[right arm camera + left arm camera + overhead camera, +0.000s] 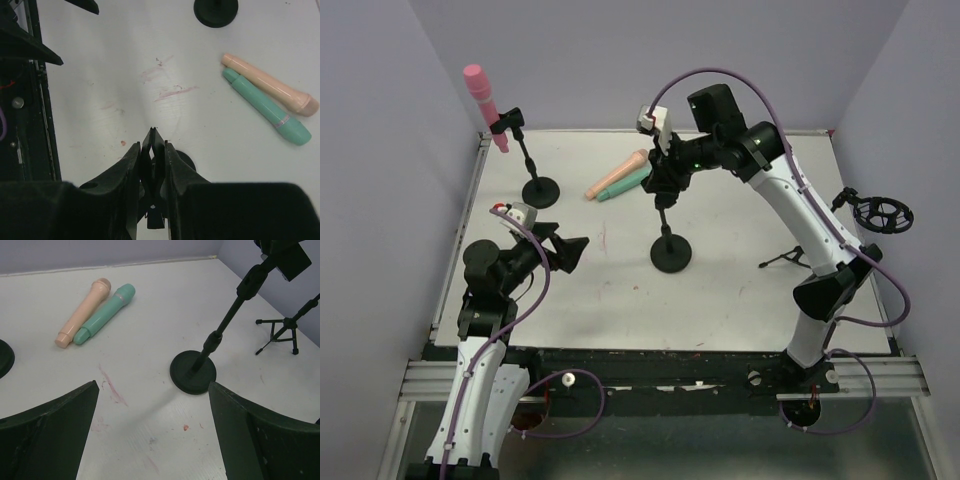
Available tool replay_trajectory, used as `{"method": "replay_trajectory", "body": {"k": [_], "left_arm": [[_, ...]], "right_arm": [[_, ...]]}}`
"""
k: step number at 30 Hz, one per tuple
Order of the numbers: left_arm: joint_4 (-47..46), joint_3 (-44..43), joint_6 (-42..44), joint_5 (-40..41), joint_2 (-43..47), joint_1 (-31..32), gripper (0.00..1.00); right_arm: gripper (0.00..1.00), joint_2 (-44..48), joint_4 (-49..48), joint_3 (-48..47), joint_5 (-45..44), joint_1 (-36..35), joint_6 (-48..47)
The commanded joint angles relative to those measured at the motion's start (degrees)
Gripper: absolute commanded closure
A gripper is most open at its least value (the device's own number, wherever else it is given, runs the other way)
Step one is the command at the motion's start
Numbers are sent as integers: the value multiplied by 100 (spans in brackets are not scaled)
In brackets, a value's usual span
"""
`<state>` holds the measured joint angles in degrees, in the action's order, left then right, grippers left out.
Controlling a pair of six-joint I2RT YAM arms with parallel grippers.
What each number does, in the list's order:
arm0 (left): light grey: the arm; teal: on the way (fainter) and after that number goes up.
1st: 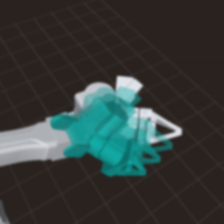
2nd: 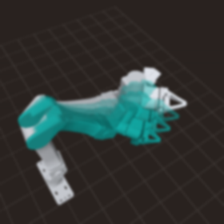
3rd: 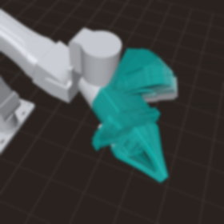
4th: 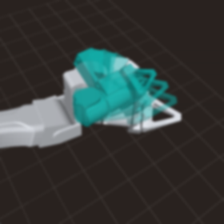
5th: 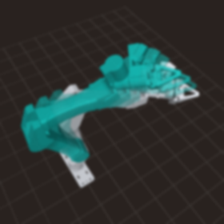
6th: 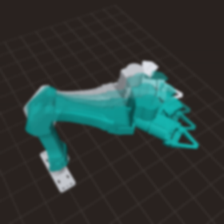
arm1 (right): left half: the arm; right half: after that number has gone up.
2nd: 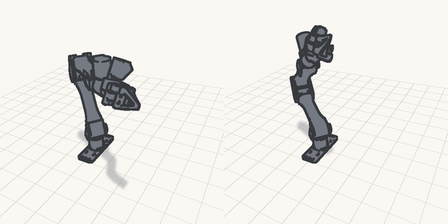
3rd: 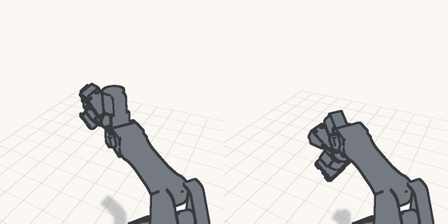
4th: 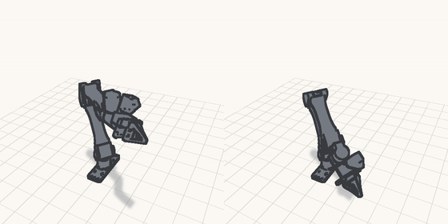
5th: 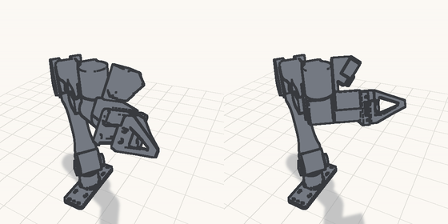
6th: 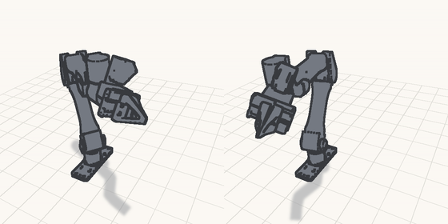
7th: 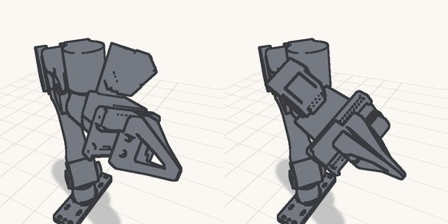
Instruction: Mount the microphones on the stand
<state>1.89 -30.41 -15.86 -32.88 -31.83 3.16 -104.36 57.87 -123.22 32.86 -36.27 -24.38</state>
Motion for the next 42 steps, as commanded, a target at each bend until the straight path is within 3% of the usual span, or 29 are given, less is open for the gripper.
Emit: {"method": "replay_trajectory", "body": {"k": [1, 8, 15, 20, 28, 32, 38, 42], "left_arm": [[-312, 62, 13, -332, 11, -52, 1], [-514, 106, -110, -596, -33, -52, 1], [-514, 106, -102, -623, -77, -43, 1], [-541, 88, -93, -693, -182, -52, 1], [-743, 132, -146, -772, -376, -43, 1], [-454, 62, -23, -255, -455, -52, 1], [-137, -218, -233, -95, -788, -70, 1], [259, -509, -567, -200, -1061, -61, 1]], "right_arm": [[90, 108, 594, -80, 362, 32, -251], [77, 328, 629, 465, 212, 32, -304], [39, 240, 928, 9, 194, 32, -269], [20, 354, 1007, -211, 230, 41, -304], [8, 644, 1113, -641, 352, 330, -436], [3, 829, 1078, -677, 326, 551, -453], [0, 1215, 885, -449, 239, 805, -252], [0, 1610, 525, 94, 536, 1332, 169]]}}
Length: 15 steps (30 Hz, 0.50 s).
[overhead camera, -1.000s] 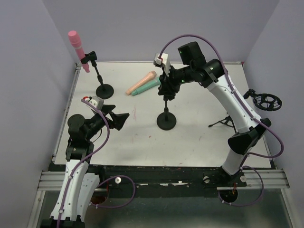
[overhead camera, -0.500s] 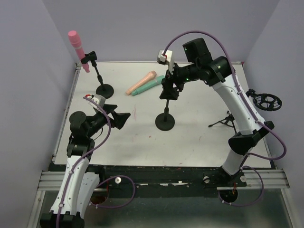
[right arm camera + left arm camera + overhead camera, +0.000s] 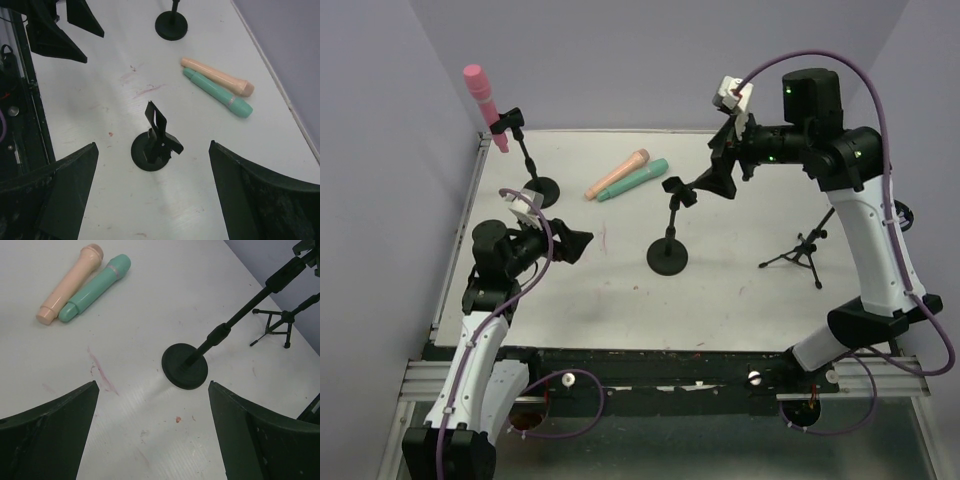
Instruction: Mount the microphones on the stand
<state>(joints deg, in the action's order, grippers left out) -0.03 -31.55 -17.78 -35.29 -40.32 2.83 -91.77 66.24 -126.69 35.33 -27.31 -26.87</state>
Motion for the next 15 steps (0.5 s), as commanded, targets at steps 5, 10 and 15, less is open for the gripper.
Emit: {"method": "replay_trajectory", "body": {"k": [5, 10, 15], "left_arm": [[258, -299, -490, -356, -100, 182, 1], [398, -150, -375, -137, 85, 613, 1], [188, 35, -700, 434, 112, 1140, 2]], "right_arm": [[0, 1071, -638, 2111, 1404, 718, -227], [0, 1819, -1708, 3667, 1758, 701, -1073], [0, 1470, -1991, 3441, 1538, 710, -1206]]}}
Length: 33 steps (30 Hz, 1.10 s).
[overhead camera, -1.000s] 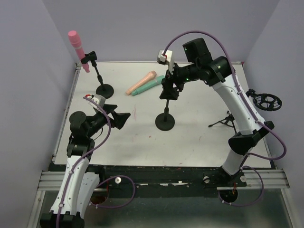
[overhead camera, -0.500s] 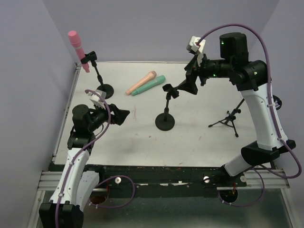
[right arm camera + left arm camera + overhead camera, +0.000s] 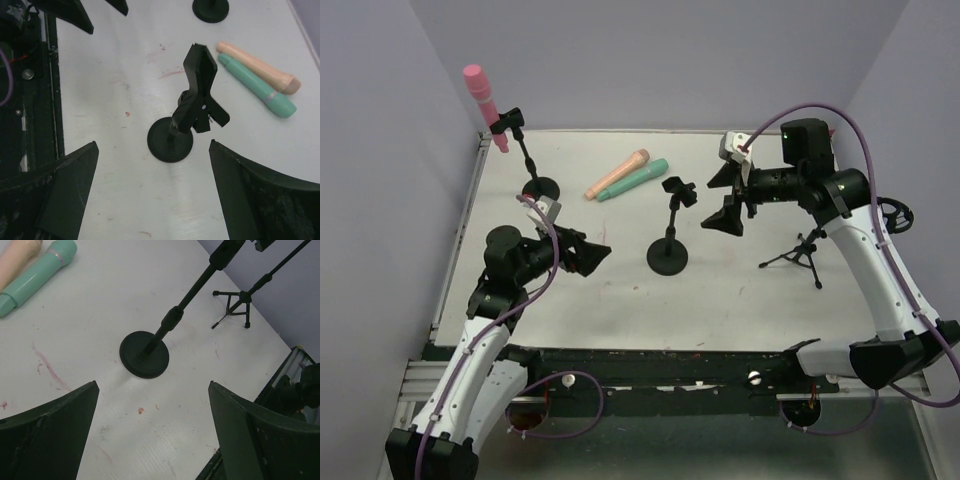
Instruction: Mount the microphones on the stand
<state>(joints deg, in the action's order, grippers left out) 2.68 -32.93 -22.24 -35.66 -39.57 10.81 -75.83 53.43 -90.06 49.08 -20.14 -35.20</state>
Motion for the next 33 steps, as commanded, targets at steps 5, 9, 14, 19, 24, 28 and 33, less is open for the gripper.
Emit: {"method": "replay_trajectory", "body": {"k": [5, 9, 14, 19, 24, 28, 33], "left_arm": [[-241, -326, -1157, 815, -85, 782, 1], [-233, -1100, -2728, 1157, -401, 967, 1], [30, -1873, -4559, 1894, -893, 1353, 1], [1645, -3287, -5176, 3089, -1727, 2152, 1], [2483, -4344, -5176, 3767, -2589, 2610, 2], [2843, -4915, -5185, 4154, -3126, 2838, 3], [2905, -5311, -5194, 4076, -3846, 2997, 8]], "right_arm": [[0, -152, -1115, -153, -65, -7, 39], [0, 278, -1668, 759, -188, 10, 610], [0, 788, -2397, 2122, 276, 361, 1216], [0, 1132, -3714, 3440, 988, 678, 2420], [0, 1176, -4866, 4399, 1183, 766, 2799], [0, 1220, -4956, 4717, 1201, 766, 2580], [0, 1202, -4965, 4673, 1200, 766, 2588]]}}
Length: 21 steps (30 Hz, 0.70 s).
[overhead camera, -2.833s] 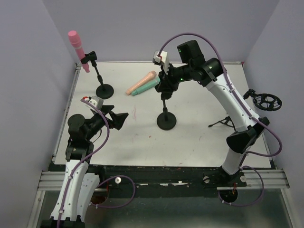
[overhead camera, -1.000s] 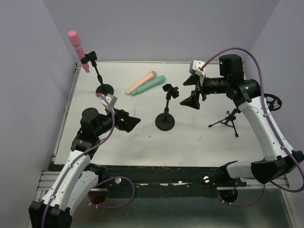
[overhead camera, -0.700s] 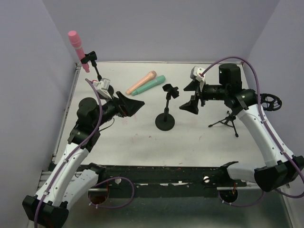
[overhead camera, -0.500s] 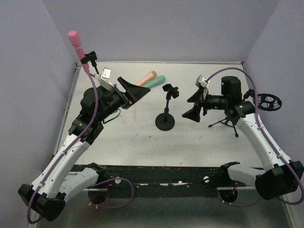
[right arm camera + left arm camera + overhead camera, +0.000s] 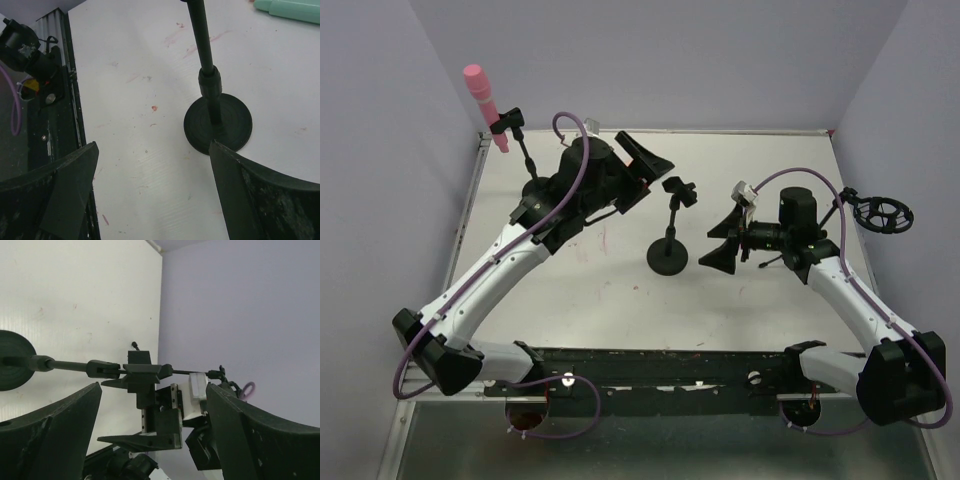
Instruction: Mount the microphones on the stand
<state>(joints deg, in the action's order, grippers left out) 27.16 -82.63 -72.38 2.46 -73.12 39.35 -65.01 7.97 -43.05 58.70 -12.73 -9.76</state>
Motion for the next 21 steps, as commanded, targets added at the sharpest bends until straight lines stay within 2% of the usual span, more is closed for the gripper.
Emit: {"method": "replay_trajectory", "body": {"k": [1, 8, 15, 21], "left_arm": [[448, -437, -180, 246, -597, 169, 9], [299, -649, -215, 193, -1020, 275, 16], [1, -290, -364, 185, -1020, 275, 27], [-474, 89, -347, 167, -853, 275, 45]], "right_arm": [[0, 129, -419, -20, 247, 25, 44], [0, 200, -322, -28, 213, 25, -17], [0, 182, -287, -20, 221, 25, -35], [0, 164, -296, -2, 247, 25, -52]]}}
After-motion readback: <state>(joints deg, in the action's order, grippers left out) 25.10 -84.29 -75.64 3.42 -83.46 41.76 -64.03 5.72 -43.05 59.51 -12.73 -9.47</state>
